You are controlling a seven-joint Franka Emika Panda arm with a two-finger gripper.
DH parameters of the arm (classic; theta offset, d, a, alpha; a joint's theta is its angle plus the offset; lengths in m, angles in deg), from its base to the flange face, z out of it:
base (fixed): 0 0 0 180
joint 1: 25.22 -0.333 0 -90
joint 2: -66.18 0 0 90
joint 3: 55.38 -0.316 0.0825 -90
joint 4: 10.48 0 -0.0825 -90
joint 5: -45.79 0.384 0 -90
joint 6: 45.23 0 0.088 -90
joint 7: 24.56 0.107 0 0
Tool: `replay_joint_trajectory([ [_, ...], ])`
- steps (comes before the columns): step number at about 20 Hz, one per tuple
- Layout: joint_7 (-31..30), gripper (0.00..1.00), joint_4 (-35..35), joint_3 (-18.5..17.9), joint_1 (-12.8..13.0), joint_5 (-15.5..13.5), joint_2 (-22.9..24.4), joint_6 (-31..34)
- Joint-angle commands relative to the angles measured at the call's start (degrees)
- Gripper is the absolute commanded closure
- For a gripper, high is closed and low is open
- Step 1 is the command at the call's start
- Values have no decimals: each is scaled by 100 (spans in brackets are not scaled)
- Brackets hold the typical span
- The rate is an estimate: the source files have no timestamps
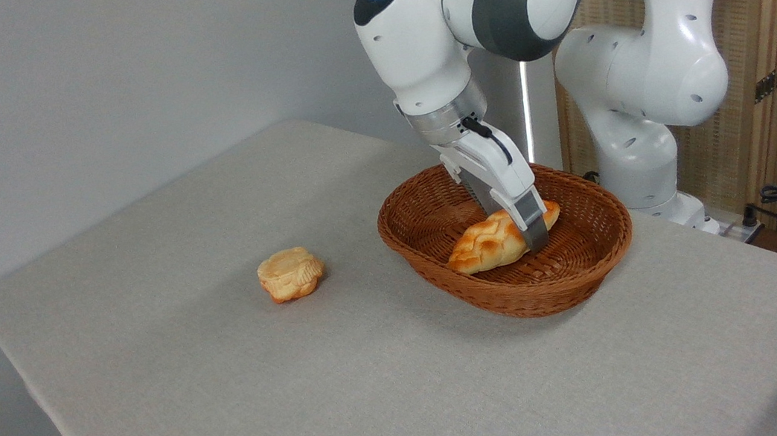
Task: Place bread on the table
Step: 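Close the gripper on the braided roll inside the basket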
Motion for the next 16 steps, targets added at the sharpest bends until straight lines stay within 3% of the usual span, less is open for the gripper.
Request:
replay_joint_trajectory([
  [1,66,63,-36,-23,36,77,34,-117],
  [11,75,65,51,-23,27,86,60,-3],
  [16,75,65,525,-41,18,77,87,848],
])
